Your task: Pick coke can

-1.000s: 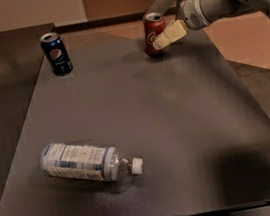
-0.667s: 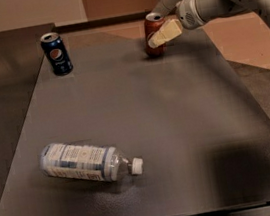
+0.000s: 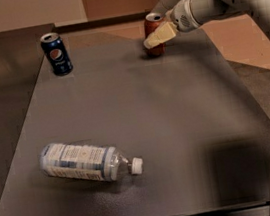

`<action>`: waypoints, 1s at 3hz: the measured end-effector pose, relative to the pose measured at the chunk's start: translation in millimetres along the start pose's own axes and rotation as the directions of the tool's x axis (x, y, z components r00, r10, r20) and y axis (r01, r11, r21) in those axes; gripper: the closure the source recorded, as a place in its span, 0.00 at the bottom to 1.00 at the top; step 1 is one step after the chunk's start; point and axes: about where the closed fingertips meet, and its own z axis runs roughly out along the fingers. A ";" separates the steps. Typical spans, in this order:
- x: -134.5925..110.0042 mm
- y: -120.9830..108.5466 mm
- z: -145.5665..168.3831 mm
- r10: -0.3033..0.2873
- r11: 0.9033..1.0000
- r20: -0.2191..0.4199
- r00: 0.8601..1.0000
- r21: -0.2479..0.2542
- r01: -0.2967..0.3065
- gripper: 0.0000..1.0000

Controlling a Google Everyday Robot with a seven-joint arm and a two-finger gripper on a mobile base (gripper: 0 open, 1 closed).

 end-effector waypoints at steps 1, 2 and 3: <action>2.3 3.5 4.2 0.003 1.000 -0.011 1.000 -0.021 -0.003 0.41; 1.8 6.6 1.9 0.002 1.000 -0.013 1.000 -0.026 -0.003 0.65; -5.3 13.7 -15.0 -0.008 1.000 -0.012 1.000 -0.020 0.008 0.88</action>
Offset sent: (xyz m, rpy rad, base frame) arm -0.0104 -0.0016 0.0037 -0.0045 0.0183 0.0159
